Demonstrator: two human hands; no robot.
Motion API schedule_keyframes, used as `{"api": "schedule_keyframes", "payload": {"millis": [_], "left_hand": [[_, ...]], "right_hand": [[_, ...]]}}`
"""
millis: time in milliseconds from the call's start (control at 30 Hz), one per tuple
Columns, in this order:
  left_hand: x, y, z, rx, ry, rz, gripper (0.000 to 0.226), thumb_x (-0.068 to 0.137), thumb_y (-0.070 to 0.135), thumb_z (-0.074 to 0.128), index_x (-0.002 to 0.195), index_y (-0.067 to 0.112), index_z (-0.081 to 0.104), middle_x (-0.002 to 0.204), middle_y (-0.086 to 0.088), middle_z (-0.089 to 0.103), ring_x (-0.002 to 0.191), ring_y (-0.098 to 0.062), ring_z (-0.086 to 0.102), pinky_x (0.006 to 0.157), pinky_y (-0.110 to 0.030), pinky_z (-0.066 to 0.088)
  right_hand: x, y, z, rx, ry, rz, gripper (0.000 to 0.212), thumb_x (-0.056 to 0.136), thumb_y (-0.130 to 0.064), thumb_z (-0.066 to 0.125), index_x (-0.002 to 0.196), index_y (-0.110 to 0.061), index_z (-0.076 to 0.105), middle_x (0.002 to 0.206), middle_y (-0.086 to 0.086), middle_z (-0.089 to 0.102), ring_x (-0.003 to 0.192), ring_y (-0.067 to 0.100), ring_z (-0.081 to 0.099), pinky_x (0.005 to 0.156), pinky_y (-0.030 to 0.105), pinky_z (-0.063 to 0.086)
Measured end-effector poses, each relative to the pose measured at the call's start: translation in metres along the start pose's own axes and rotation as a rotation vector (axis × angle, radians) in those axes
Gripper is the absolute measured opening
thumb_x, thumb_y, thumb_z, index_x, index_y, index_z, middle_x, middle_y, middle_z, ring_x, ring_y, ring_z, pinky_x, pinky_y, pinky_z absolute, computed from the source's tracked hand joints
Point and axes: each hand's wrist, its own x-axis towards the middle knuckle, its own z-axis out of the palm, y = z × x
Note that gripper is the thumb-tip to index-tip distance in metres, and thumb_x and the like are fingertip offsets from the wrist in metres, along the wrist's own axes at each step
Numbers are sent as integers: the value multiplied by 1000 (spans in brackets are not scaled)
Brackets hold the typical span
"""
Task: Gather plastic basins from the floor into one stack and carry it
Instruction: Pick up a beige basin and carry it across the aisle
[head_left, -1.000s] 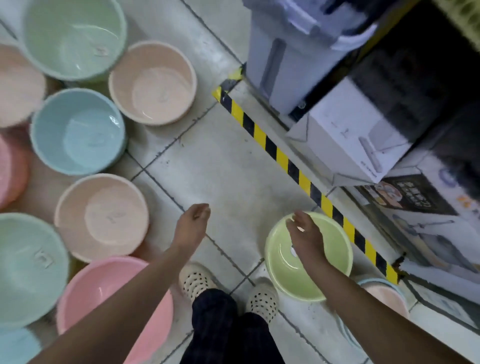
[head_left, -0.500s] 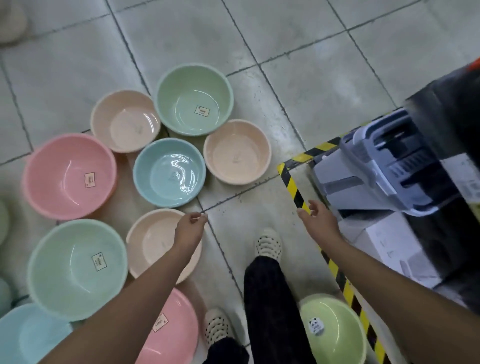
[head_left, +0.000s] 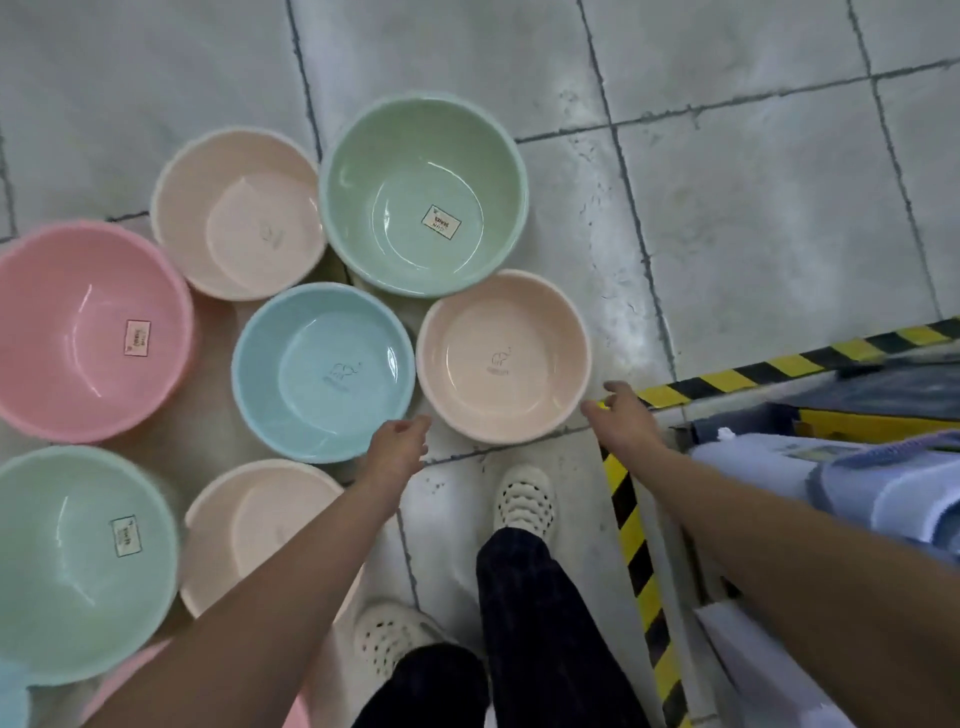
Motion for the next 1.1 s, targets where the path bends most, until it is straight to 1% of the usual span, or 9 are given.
{"api": "schedule_keyframes", "payload": {"millis": [167, 267, 367, 467, 600, 700, 767, 900, 1100], "left_hand": [[66, -16, 50, -90, -55, -130, 64, 88, 42, 67, 139, 12, 42, 132, -7, 52, 97, -21, 61, 97, -45, 52], [100, -20, 68, -176, -91, -153, 47, 87, 35, 71, 126, 19, 50, 129, -4, 57, 110, -25, 57, 94, -45, 50], [128, -19, 76, -298, -104, -149, 46, 87, 23, 72, 127, 23, 48, 118, -1, 60, 107, -24, 56, 85, -41, 47], [146, -19, 73, -326, -79, -74, 46, 87, 9, 69, 127, 19, 49, 115, -3, 62, 101, -23, 61, 70, -36, 56], [150, -25, 62, -222, -59, -1, 56, 83, -7, 61, 132, 17, 51, 127, -9, 62, 109, -29, 62, 90, -50, 56], [122, -19, 55, -268, -78, 51, 51, 85, -5, 54, 128, 22, 51, 115, -4, 65, 95, -20, 64, 65, -35, 59], [98, -13, 48, -296, -67, 104, 49, 86, -4, 51, 125, 26, 51, 107, 1, 65, 89, -16, 63, 58, -29, 54], [51, -9, 16, -319, 73, 237, 44, 82, -4, 55, 113, 28, 55, 97, 6, 65, 88, -18, 62, 77, -37, 55], [23, -8, -82, -348, 463, 325, 27, 87, 5, 62, 112, 14, 62, 95, -2, 67, 88, -23, 63, 77, -31, 50]], "right_hand": [[96, 3, 26, -91, 31, 36, 60, 96, -24, 57, 149, -8, 34, 143, 19, 52, 126, 37, 53, 92, 37, 44], [141, 7, 39, -13, 96, 75, 65, 94, -20, 61, 150, -7, 32, 144, 19, 51, 127, 37, 52, 97, 39, 44], [182, 7, 42, 264, 150, 129, 65, 90, -16, 66, 149, -10, 38, 143, 14, 51, 126, 35, 53, 107, 43, 43], [199, 9, 46, 290, 114, 136, 62, 85, -16, 73, 141, -8, 47, 131, 16, 60, 112, 37, 62, 99, 52, 51], [176, 10, 45, -27, 153, 47, 41, 86, -21, 71, 120, -4, 57, 102, 10, 60, 100, 34, 61, 90, 48, 53], [145, 11, 30, -43, 134, 60, 23, 85, -8, 62, 108, -7, 58, 97, 13, 59, 90, 34, 58, 81, 46, 54], [120, 10, 21, 46, 104, 62, 21, 85, -2, 58, 104, -10, 56, 98, 16, 61, 88, 34, 58, 76, 44, 54], [57, -8, 17, 143, 67, -17, 29, 86, 1, 57, 111, -13, 56, 94, 7, 63, 78, 21, 60, 61, 33, 50], [-3, -74, 72, 170, -9, -203, 31, 89, -7, 60, 114, -23, 56, 99, -1, 64, 93, 26, 61, 76, 38, 52]]}}
